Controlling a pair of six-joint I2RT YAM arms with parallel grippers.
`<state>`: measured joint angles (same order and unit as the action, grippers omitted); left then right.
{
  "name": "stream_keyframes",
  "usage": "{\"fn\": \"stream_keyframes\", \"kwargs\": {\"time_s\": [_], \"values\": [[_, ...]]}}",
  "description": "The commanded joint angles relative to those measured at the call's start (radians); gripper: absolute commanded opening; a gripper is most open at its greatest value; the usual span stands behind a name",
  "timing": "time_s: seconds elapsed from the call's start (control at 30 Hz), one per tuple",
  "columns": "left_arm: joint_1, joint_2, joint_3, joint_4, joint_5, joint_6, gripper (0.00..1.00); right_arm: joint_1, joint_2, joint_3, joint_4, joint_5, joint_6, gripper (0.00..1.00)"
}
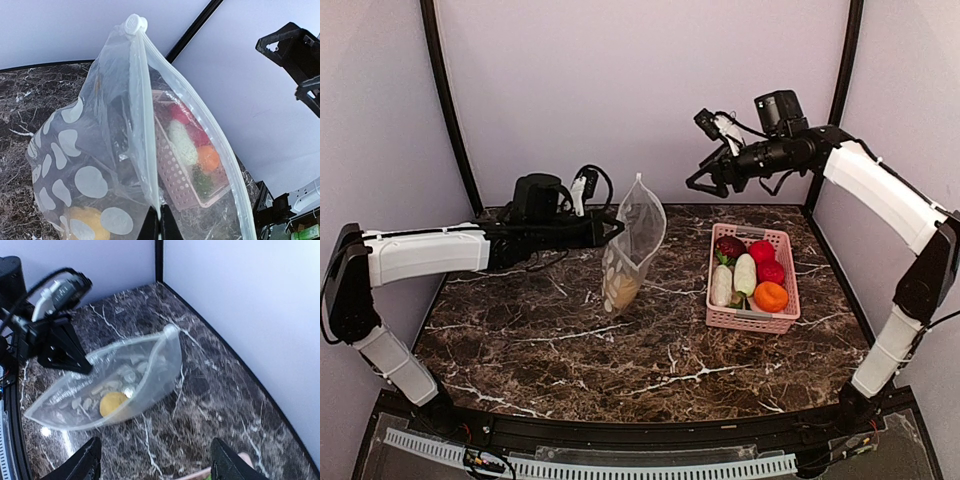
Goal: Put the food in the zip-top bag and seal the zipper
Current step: Pick up the fake fruit from the bin.
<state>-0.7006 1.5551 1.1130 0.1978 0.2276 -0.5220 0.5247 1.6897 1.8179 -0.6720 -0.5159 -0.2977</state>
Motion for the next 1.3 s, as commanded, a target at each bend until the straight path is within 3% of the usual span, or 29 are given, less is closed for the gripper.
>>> {"fn": "stream_keyframes", "kwargs": {"time_s": [0.0, 0.17, 0.3, 0.43, 0.57, 0.93, 1.27], "values": [[-0.002, 0.012, 0.033, -0.046, -0.001, 0.030, 0.01, -0.069, -0.041, -0.136, -0.081, 0.059, -0.035, 0.69], [-0.002, 0.014, 0.036, -0.047, 0.001, 0.034, 0.01, -0.184, -0.041, -0.250, -0.095, 0.124, 0.019, 0.62], [-0.002, 0.017, 0.036, -0.049, 0.000, 0.034, 0.01, -0.283, 0.006, -0.288, -0.122, 0.038, 0.102, 0.61], [-0.002, 0.019, 0.040, -0.053, 0.005, 0.034, 0.01, -0.305, 0.006, -0.356, -0.081, 0.029, 0.117, 0.60], [-0.002, 0.017, 0.040, -0.052, 0.007, 0.034, 0.01, -0.307, 0.058, -0.329, -0.071, 0.114, -0.014, 0.60], [-0.002, 0.017, 0.042, -0.052, 0.013, 0.038, 0.01, -0.303, 0.135, -0.273, 0.011, 0.091, -0.427, 0.63], [-0.002, 0.022, 0.043, -0.059, 0.010, 0.051, 0.01, -0.242, 0.234, -0.327, 0.151, 0.261, -0.668, 0.64]]}}
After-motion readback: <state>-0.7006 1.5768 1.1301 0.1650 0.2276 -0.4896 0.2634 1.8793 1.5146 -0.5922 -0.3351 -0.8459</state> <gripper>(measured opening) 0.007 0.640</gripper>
